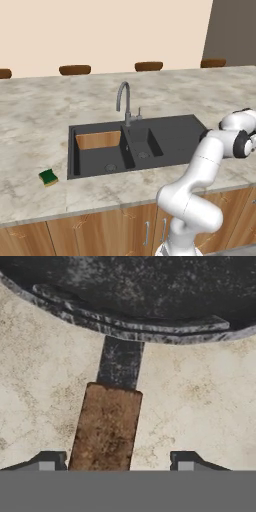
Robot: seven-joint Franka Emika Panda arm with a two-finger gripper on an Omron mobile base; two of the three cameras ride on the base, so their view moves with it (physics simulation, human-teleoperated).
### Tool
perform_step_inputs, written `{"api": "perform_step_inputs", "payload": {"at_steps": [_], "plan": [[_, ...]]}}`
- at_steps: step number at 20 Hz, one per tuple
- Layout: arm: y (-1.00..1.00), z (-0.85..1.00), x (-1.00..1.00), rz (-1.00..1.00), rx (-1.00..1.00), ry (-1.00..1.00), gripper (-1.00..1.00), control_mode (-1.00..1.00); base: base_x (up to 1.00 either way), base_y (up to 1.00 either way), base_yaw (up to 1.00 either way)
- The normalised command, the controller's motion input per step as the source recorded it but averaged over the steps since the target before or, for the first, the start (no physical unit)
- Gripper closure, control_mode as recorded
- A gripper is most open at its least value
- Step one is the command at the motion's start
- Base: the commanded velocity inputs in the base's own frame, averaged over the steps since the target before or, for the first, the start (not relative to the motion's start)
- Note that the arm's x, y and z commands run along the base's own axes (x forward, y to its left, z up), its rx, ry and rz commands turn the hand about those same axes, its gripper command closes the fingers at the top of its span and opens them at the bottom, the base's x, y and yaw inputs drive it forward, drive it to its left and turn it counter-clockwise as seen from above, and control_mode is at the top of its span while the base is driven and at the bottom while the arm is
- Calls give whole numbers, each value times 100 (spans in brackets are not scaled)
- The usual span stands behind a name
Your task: Pick the pan and sponge and place them into the sink. Then turn on the water.
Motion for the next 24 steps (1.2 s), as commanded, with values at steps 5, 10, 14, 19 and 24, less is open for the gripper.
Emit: {"api": "perform_step_inputs", "payload": {"at_steps": [5,10,14,19,24], "plan": [[-2,-41,-2,0,0,0,100,-100,0,0,0],[3,-20,-23,-3,0,-2,100,-100,0,0,0],[16,22,-32,-3,3,-3,100,-100,0,0,0],[34,43,-17,2,1,-6,100,-100,0,0,0],[51,21,-2,8,-3,-8,100,-100,0,0,0]]}}
